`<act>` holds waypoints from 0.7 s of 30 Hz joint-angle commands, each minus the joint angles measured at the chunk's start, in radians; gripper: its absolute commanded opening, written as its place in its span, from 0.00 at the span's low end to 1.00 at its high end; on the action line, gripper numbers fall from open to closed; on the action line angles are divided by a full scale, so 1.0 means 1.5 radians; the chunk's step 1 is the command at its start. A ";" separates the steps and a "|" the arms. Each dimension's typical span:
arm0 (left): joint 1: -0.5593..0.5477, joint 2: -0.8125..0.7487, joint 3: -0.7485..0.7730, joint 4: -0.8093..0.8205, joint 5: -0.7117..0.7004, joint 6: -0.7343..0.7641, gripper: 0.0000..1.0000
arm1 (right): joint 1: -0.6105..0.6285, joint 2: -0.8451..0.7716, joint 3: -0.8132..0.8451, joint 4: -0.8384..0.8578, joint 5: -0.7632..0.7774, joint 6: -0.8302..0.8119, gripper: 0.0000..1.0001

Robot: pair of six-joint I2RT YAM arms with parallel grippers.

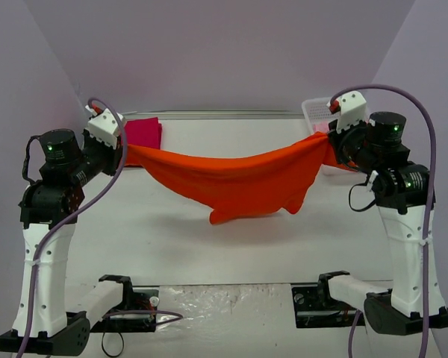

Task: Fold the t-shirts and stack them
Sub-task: Flatten out the tshirt

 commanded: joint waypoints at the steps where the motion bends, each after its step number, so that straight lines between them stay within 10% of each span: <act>1: 0.003 0.002 -0.002 0.016 0.031 -0.015 0.02 | -0.001 0.077 0.054 0.022 0.035 -0.009 0.00; 16: 0.002 0.194 -0.069 0.198 -0.049 -0.035 0.02 | 0.005 0.495 0.295 0.129 0.025 0.028 0.00; 19: 0.001 0.250 -0.068 0.221 -0.071 -0.035 0.02 | 0.014 0.590 0.362 0.131 0.038 0.023 0.34; 21: 0.001 0.289 -0.077 0.238 -0.095 -0.035 0.02 | 0.029 0.657 0.397 0.132 0.074 0.020 0.75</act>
